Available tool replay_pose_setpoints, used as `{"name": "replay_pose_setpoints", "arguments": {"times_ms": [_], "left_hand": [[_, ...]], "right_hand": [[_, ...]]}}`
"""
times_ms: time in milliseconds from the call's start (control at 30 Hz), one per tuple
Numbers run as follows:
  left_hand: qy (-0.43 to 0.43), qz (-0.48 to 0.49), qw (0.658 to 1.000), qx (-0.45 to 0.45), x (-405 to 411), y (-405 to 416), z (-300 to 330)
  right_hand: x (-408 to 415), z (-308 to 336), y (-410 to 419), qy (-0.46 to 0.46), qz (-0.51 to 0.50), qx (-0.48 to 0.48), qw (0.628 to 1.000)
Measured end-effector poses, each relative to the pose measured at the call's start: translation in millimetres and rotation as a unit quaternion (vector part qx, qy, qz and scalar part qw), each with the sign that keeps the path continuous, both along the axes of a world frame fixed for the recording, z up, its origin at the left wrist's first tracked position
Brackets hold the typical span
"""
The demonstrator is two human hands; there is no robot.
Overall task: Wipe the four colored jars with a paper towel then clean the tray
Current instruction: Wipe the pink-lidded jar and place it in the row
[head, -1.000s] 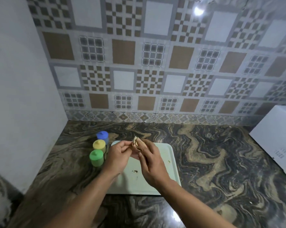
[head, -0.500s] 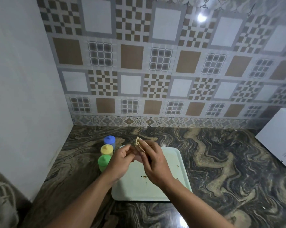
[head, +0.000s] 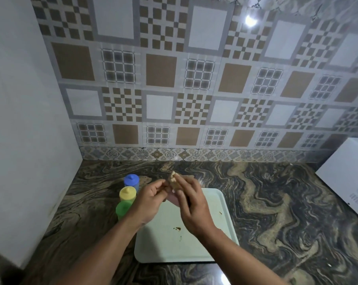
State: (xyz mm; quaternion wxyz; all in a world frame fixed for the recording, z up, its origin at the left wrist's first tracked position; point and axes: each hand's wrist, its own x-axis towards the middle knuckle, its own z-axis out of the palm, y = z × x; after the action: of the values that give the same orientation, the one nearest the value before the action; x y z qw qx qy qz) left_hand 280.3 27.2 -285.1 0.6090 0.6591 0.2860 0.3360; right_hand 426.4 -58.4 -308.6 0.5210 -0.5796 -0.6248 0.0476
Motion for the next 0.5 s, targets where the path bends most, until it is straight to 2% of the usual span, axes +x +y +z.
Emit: {"name": "replay_pose_setpoints", "arguments": {"times_ms": [33, 67, 100, 133, 167, 200, 267, 333, 367, 400, 433, 467, 500], "left_hand": [[-0.013, -0.012, 1.0, 0.015, 0, -1, 0], [-0.018, -0.014, 0.999, 0.027, -1, -1, -1], [-0.012, -0.013, 0.999, 0.034, -2, -1, -2], [-0.001, -0.015, 0.999, 0.035, -3, 1, -3], [0.017, -0.026, 0.999, 0.04, -4, 3, -7], [0.037, -0.043, 0.998, 0.039, -5, 3, -9], [0.066, -0.065, 0.996, 0.004, -4, 4, -11], [0.063, -0.042, 0.997, -0.033, -3, 4, -10], [0.052, -0.032, 0.998, -0.03, -3, 3, -9], [0.04, -0.03, 0.999, -0.012, -3, 2, -7], [0.031, -0.036, 0.999, 0.015, -4, 0, -3], [0.019, -0.044, 0.998, 0.035, -5, -1, 0], [0.016, -0.048, 0.997, 0.051, -7, -2, 2]], "right_hand": [[-2, 7, 0, 0.136, 0.006, -0.043, 0.99], [-4, 19, 1, 0.316, 0.016, -0.124, 0.94], [-2, 24, 5, 0.447, 0.024, -0.222, 0.866], [1, 31, 7, 0.503, 0.025, -0.301, 0.81], [7, 31, 9, 0.49, 0.014, -0.341, 0.802], [9, 31, 10, 0.452, 0.0, -0.336, 0.827], [9, 21, 12, 0.335, -0.025, -0.239, 0.911], [9, 10, 9, 0.126, -0.039, -0.13, 0.983], [6, 4, 7, 0.041, -0.035, -0.087, 0.995], [4, 0, 7, 0.032, -0.035, -0.067, 0.997], [0, 4, 7, 0.112, -0.025, -0.077, 0.99], [-3, 16, 7, 0.27, -0.009, -0.139, 0.953], [-2, 24, 10, 0.423, 0.02, -0.226, 0.877]]}}
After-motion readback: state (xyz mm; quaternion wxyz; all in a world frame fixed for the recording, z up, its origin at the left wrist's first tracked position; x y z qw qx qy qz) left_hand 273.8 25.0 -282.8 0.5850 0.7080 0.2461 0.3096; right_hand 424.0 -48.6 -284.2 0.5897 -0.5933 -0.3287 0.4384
